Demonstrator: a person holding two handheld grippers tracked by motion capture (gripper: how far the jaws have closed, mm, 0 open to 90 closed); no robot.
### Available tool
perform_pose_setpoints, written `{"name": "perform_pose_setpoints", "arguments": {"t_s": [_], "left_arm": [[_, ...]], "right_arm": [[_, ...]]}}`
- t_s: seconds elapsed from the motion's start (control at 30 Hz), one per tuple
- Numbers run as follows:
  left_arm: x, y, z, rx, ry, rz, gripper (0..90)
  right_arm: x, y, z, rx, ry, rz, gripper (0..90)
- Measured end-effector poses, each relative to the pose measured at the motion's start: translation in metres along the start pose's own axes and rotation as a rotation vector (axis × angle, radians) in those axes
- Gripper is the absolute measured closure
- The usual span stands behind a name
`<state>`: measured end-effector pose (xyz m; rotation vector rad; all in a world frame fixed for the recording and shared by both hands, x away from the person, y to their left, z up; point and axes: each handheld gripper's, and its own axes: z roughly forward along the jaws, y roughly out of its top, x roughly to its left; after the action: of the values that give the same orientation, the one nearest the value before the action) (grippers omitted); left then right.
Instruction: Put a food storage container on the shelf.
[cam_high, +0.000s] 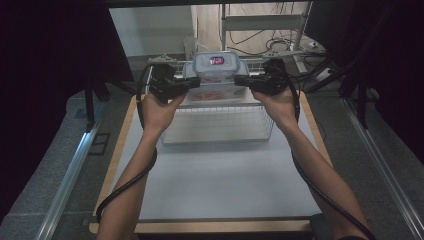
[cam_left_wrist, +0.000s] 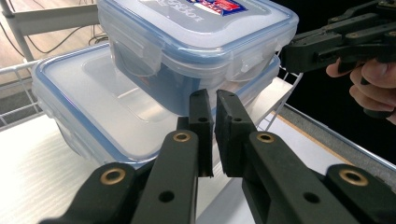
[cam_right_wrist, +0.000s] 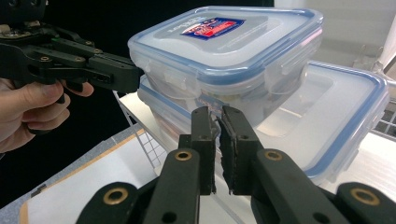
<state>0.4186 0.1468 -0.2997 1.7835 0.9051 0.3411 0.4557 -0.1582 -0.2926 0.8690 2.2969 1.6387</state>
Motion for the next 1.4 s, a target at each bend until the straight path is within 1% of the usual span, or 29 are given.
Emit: {"name": "perform_pose_setpoints", "arguments": {"t_s": [0.07,0.2,0.33,0.37,0.47,0.63,0.87,0.93,0.97,1.2,1.27,1.4], "left_arm": [[0.001,0.001,0.001,-0.004,-0.004,-0.013,85.0],[0.001,0.001,0.002,-0.006,-0.015,-0.014,84.5],[-0.005,-0.003,0.001,-0.003,-0.028,0.008,81.7],[-0.007,-0.004,0.0,-0.006,-0.027,0.021,80.6],[-0.011,-0.008,-0.002,-0.009,-0.026,0.03,77.1],[-0.018,-0.017,-0.007,-0.014,-0.027,0.047,70.6],[-0.023,-0.031,-0.012,0.002,-0.001,0.078,65.2],[-0.024,-0.034,-0.013,0.005,0.009,0.083,63.8],[-0.024,-0.037,-0.014,0.008,0.019,0.092,63.6],[-0.021,-0.05,-0.019,0.039,0.062,0.123,61.1],[-0.02,-0.055,-0.021,0.046,0.074,0.127,60.1],[-0.021,-0.065,-0.027,0.049,0.072,0.124,55.1]], "right_arm": [[0.0,0.0,0.002,0.001,-0.003,0.0,83.5],[-0.001,0.001,0.004,0.002,-0.009,0.003,83.4],[0.001,-0.001,0.002,-0.002,0.0,-0.003,82.7],[0.002,-0.002,0.002,-0.001,0.002,-0.006,82.1],[0.005,-0.006,0.0,-0.002,0.006,-0.016,80.4],[0.012,-0.015,-0.004,0.005,0.005,-0.051,77.1],[0.017,-0.026,-0.008,0.017,0.0,-0.077,72.0],[0.018,-0.03,-0.008,0.023,-0.002,-0.083,70.5],[0.018,-0.03,-0.009,0.025,-0.003,-0.084,70.1],[0.019,-0.042,-0.012,0.038,-0.016,-0.103,65.1],[0.019,-0.046,-0.013,0.041,-0.018,-0.101,63.2],[0.018,-0.054,-0.016,0.048,-0.016,-0.097,58.6]]}}
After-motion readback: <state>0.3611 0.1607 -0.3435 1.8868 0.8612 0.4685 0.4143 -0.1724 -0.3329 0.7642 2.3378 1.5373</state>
